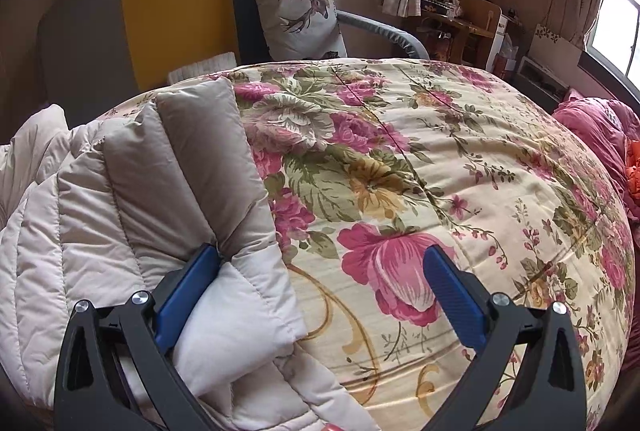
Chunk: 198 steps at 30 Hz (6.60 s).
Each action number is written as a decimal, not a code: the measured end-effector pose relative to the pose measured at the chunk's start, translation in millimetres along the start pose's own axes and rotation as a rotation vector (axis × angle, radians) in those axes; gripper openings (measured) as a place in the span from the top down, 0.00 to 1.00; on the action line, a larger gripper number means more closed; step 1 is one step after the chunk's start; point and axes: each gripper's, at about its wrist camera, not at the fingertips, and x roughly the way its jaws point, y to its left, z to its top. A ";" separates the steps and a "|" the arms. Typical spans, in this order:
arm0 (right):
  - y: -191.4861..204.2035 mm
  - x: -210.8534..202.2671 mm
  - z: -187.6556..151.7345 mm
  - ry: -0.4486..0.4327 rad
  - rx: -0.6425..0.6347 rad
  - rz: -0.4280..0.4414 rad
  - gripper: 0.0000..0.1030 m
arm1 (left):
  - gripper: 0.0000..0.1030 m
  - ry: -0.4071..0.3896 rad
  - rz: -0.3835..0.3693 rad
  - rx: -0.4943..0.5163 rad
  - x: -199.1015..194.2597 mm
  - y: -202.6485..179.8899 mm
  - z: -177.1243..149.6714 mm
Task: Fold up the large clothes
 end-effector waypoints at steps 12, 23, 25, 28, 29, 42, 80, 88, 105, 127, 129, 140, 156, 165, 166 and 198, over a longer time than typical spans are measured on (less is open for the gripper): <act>-0.8 1.3 0.3 0.002 0.004 0.003 0.02 | 0.16 -0.311 0.072 -0.313 -127.1 68.4 -40.2; -1.1 1.3 0.8 0.003 0.007 0.005 0.02 | 0.12 -0.589 0.146 -1.026 -200.7 228.8 -88.7; -0.9 1.2 0.8 0.003 0.007 0.005 0.02 | 0.12 -0.568 0.171 -1.083 -207.3 249.2 -98.1; -1.1 1.2 0.7 0.004 0.009 0.007 0.02 | 0.13 -0.540 0.174 -1.147 -217.8 278.3 -116.0; -1.6 1.2 1.0 0.004 0.010 0.007 0.02 | 0.14 -0.541 0.186 -1.172 -221.9 285.9 -123.2; -5.8 2.5 2.0 0.009 0.025 0.023 0.02 | 0.36 -0.528 0.199 -1.179 -212.6 354.7 -126.6; 44.5 -43.2 -10.7 -0.213 -0.222 0.095 0.02 | 0.95 -0.616 0.123 -0.367 -245.6 121.2 10.6; 37.9 -25.9 -9.8 -0.137 -0.204 0.127 0.02 | 0.95 -0.445 0.140 -0.054 -174.9 5.9 13.1; 31.7 -20.6 -7.7 -0.105 -0.182 0.148 0.02 | 0.93 -0.128 0.221 0.424 -42.2 -112.7 -35.1; 46.9 -30.2 -8.2 -0.098 -0.281 0.078 0.02 | 0.22 -0.313 0.278 -0.394 -107.0 104.2 -43.7; 55.3 -46.8 -5.9 -0.125 -0.316 0.068 0.02 | 0.22 -0.265 0.234 -0.411 -96.2 112.0 -50.2; 158.0 -113.4 -15.9 -0.217 -0.475 0.312 0.02 | 0.18 -0.236 0.223 -0.395 -86.4 110.8 -51.7; 113.4 -41.4 -37.9 -0.029 -0.291 0.315 0.02 | 0.22 -0.226 0.356 -0.170 -87.9 85.5 26.1; 116.6 -42.8 -39.9 -0.030 -0.301 0.305 0.02 | 0.14 -0.044 0.367 -0.171 -15.0 121.4 24.6; 118.5 -42.8 -40.5 -0.031 -0.305 0.301 0.02 | 0.13 -0.027 0.340 -0.195 -9.9 128.2 23.9; 104.5 -97.6 -36.3 0.027 -0.466 0.331 0.02 | 0.04 -0.132 0.183 -0.247 -154.1 96.9 -119.3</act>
